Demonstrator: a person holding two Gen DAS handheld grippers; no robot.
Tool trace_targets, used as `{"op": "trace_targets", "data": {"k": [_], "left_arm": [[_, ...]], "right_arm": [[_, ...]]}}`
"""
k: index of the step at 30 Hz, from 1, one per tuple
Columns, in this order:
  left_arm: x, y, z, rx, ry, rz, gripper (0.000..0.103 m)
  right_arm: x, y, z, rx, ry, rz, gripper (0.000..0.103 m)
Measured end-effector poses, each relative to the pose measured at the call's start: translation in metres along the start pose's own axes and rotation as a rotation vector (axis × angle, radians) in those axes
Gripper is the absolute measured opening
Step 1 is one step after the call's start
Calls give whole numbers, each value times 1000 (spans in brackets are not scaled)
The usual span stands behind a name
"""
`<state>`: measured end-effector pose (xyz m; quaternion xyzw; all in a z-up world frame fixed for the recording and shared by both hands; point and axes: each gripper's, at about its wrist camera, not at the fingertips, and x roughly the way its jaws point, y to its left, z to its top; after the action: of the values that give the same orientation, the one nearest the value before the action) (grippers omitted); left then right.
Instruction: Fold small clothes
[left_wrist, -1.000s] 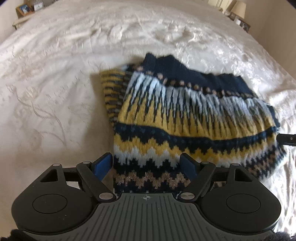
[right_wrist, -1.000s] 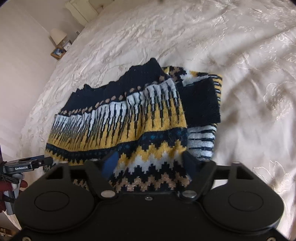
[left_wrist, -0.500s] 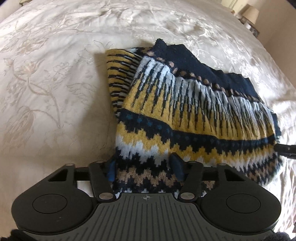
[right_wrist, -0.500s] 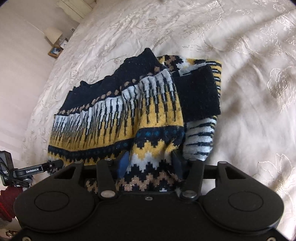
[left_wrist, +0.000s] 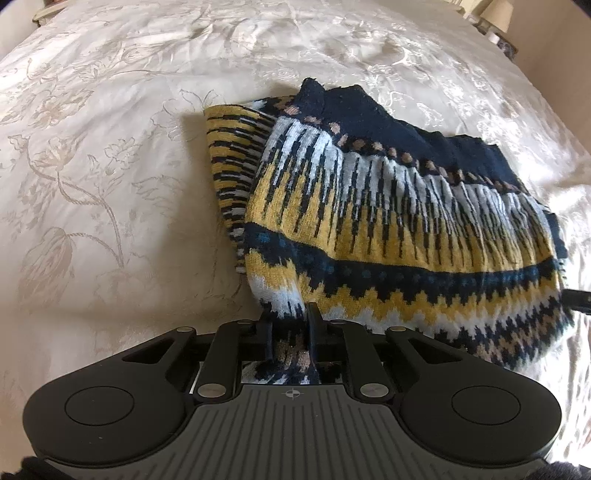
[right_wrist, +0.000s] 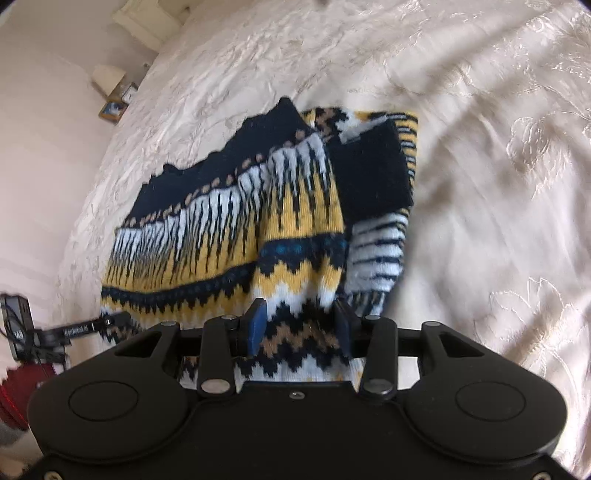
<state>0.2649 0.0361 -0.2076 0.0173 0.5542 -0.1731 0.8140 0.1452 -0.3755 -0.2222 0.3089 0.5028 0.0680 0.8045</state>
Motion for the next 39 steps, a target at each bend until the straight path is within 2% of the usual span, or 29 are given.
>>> {"op": "trace_targets", "data": {"k": [1, 2, 3, 5, 8, 9, 12, 14, 16, 17, 18, 19, 20, 21, 24, 25, 28, 34, 37, 38, 39], "left_arm": [[1, -1, 0, 3, 1, 6, 15], [0, -2, 0, 10, 0, 11, 14], [-1, -3, 0, 19, -3, 19, 13], [-6, -5, 1, 44, -11, 39, 10], [-16, 0, 1, 52, -19, 61, 9], [-16, 3, 0, 42, -10, 63, 9], [-1, 12, -3, 37, 48, 93, 9], [4, 13, -2, 34, 68, 92, 10], [-4, 13, 0, 26, 42, 71, 12], [-11, 14, 1, 22, 23, 52, 14], [-21, 16, 2, 20, -1, 34, 18], [-32, 16, 3, 24, -30, 29, 28], [-43, 15, 4, 32, -62, 34, 36], [-55, 15, 6, 43, -98, 44, 38], [-73, 11, 19, 65, -180, 38, 48], [-71, 10, 28, 63, -185, 11, 53], [-51, 3, 50, 57, -179, -23, 53], [5, -10, 76, 85, -101, -57, 53], [21, -14, 81, 106, -64, -56, 53], [25, -13, 82, 102, -54, -56, 53], [30, -12, 84, 89, -44, -57, 53]], "right_arm": [[2, 1, -1, -13, 10, -3, 37], [4, 2, -1, -19, 21, -8, 20], [6, 4, -1, -29, 33, -33, 11], [1, 15, 2, -87, 39, -79, 10], [-18, 35, 6, -252, 36, -219, 9], [-23, 34, 7, -270, 38, -258, 9], [-15, 10, 11, -197, 79, -274, 7], [-5, 9, 11, -181, 102, -272, 8], [-5, 14, 11, -174, 98, -249, 20], [-8, 15, 12, -161, 84, -226, 20], [-13, 17, 13, -153, 64, -205, 27], [-19, 20, 15, -153, 45, -188, 43], [-26, 23, 17, -163, 16, -172, 50], [-31, 27, 19, -175, -13, -157, 56], [-41, 35, 36, -187, -92, -117, 57], [-40, 36, 42, -178, -102, -106, 57], [-22, 37, 62, -157, -103, -110, 57], [14, 31, 80, -172, -54, -140, 57], [25, 23, 82, -150, -27, -147, 57], [28, 21, 82, -142, -16, -142, 56], [31, 22, 82, -139, -9, -138, 49]]}}
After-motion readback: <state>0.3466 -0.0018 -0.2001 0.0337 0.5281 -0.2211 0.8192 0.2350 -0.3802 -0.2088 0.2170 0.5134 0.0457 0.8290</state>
